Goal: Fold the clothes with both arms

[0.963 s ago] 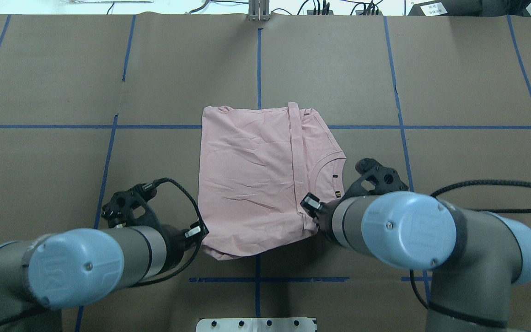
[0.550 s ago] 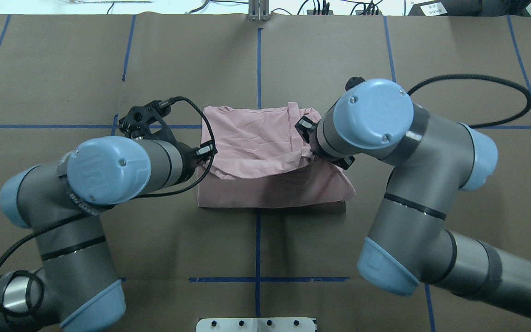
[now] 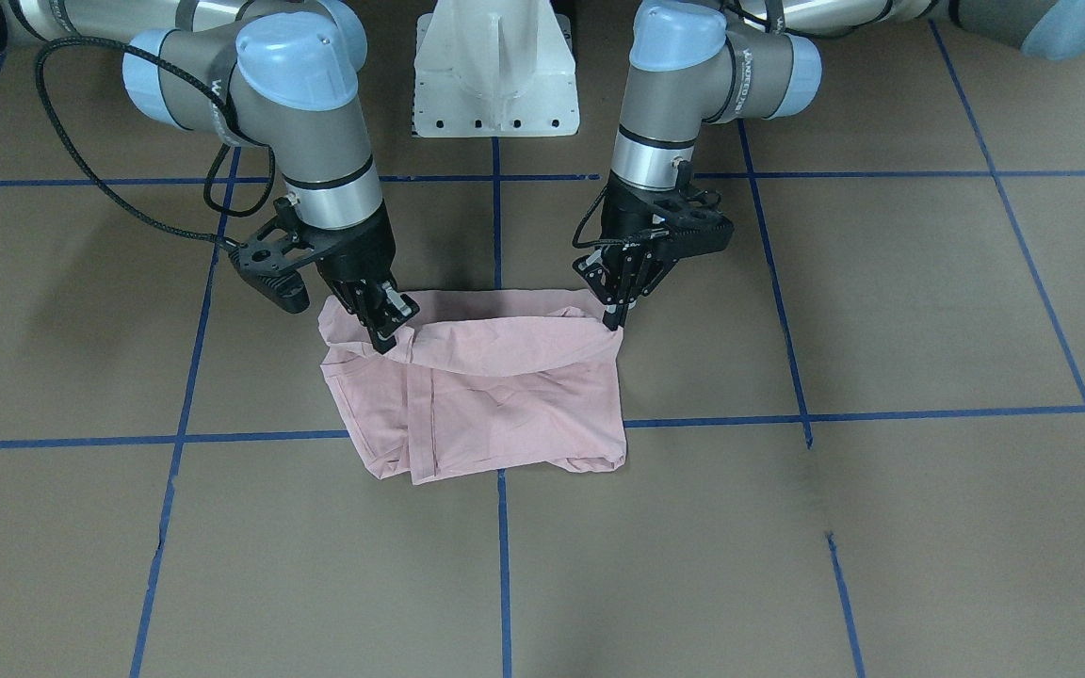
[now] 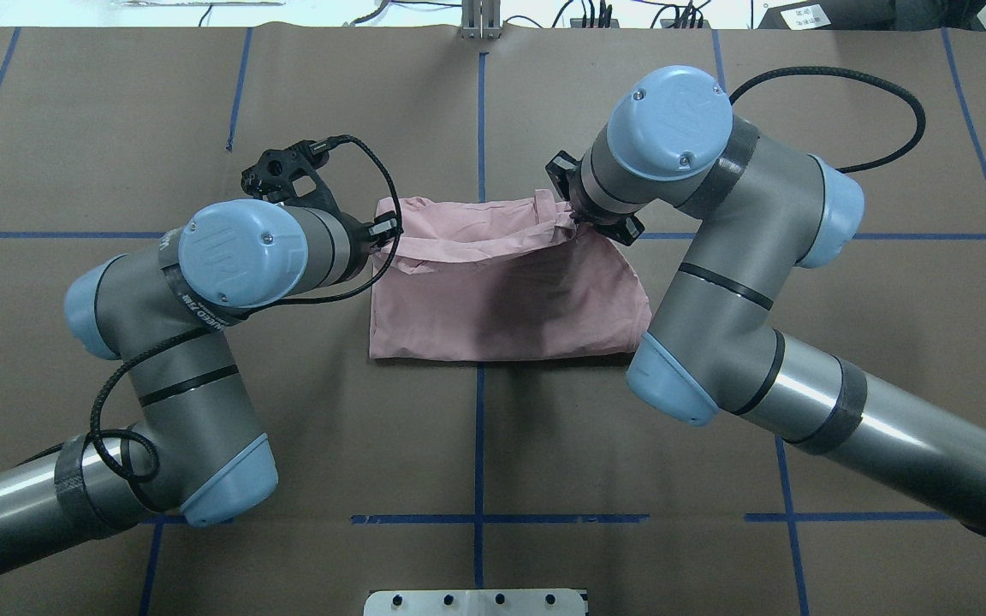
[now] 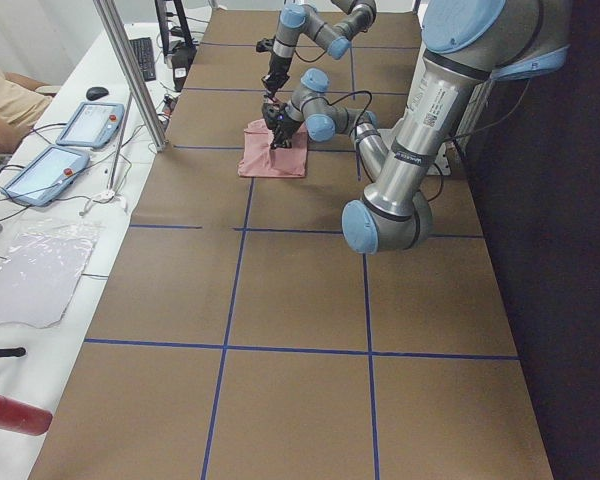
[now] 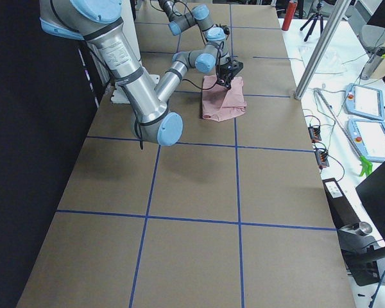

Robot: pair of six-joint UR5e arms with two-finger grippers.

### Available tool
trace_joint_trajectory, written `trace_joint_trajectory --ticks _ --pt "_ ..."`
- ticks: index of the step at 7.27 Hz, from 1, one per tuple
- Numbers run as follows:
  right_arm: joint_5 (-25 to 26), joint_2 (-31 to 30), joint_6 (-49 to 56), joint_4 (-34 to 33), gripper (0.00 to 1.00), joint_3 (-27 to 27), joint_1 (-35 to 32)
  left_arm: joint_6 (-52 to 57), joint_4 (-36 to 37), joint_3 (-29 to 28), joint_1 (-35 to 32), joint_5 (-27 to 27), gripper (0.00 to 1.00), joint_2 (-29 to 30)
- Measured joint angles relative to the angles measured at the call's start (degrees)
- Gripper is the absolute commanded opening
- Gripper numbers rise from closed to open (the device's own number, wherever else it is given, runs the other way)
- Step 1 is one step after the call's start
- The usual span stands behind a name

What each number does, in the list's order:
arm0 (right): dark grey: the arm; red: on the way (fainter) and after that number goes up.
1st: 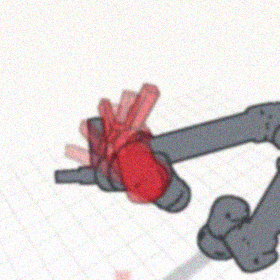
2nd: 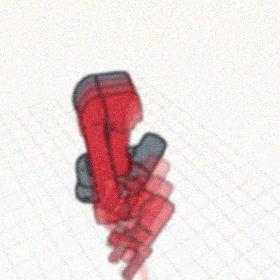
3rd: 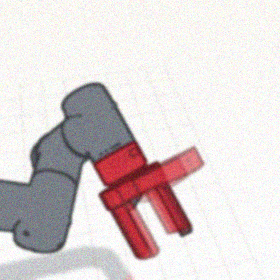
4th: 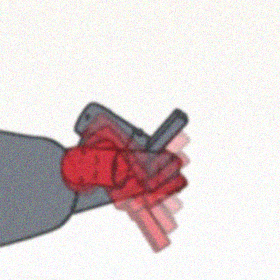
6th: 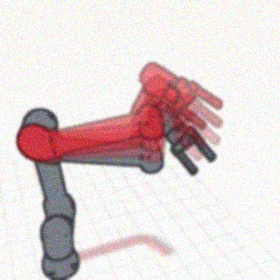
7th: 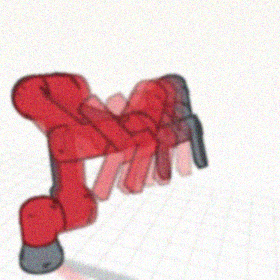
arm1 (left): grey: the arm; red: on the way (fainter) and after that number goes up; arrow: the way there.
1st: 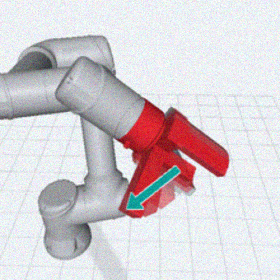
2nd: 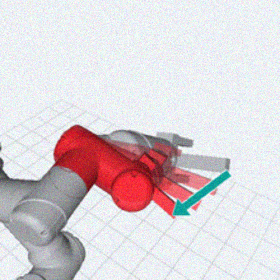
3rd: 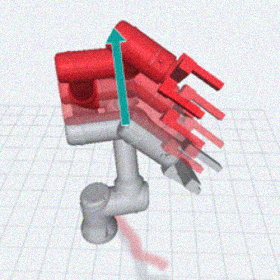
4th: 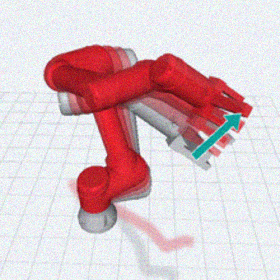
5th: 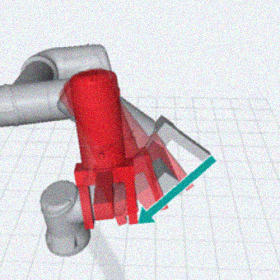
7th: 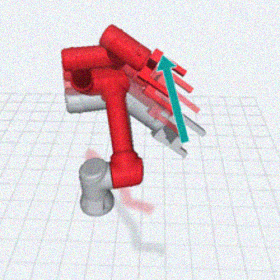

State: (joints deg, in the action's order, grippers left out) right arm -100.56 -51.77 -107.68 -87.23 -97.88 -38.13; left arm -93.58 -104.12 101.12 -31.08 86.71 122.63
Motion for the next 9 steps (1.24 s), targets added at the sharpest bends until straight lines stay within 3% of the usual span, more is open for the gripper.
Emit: trace_joint_trajectory --ticks 1,2,4,5,7,9 --pt "-0.4 1.1 0.7 0.8 0.0 2.7 -0.8 0.7 -0.9 -3.0 -0.1 -1.4 0.18 1.6" --pt "-1.3 3.6 2.2 3.9 0.99 8.8 -2.1 3.3 -4.5 -9.2 -0.9 -3.5 0.51 4.1" --pt "-5.5 11.6 8.1 17.5 1.0 29.8 -8.1 14.0 -20.0 -27.7 -7.4 -5.2 0.6 9.2" --pt "-9.7 13.8 11.9 20.7 1.0 35.5 -12.3 17.2 -25.1 -31.5 -10.0 -5.1 0.6 9.8" --pt "-13.6 13.4 19.3 22.3 1.0 38.3 -16.4 19.1 -28.1 -30.0 -11.8 -3.1 0.6 8.9" --pt "-15.7 7.7 29.8 22.5 1.0 36.1 -19.7 24.4 -28.5 -24.8 -16.0 8.3 0.6 4.3"
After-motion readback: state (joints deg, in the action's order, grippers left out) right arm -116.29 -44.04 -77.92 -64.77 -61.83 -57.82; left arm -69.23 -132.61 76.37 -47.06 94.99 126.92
